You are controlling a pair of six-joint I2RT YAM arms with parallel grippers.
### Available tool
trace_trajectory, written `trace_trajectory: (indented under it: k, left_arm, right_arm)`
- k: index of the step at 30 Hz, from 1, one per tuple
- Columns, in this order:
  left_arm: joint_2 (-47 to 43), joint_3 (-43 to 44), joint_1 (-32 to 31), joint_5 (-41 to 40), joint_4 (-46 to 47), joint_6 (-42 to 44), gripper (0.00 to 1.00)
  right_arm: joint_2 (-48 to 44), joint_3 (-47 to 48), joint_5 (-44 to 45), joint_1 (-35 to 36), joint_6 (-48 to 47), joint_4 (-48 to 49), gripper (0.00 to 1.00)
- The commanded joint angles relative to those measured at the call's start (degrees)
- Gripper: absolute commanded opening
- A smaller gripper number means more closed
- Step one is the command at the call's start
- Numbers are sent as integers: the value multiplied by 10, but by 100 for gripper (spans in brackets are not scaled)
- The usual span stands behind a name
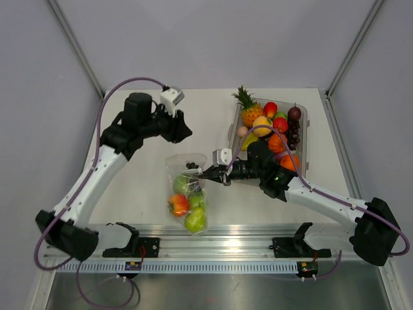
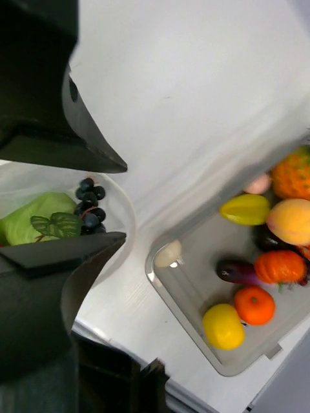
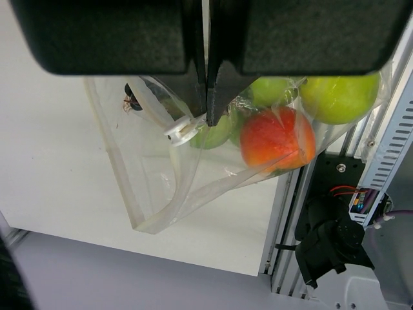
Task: Place the food in the zip-top bag and seal the zipper
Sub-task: Adjust the zipper food storage bag at the center of the board.
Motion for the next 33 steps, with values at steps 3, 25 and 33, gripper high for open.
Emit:
trace_trajectory:
  k: [3,25,33]
  left_arm:
    - [209,203,12,31,-147,-96,37]
    - [160,111,47,155,-115,182,61]
    - [284,184,47,269,-224,281,56]
  right_arm:
    - [-22,35,-17,4,-16,3,0]
    - [-28,38,-24,4,-37,-44,0]
    - [-21,46,-33,4,-39,-55,0]
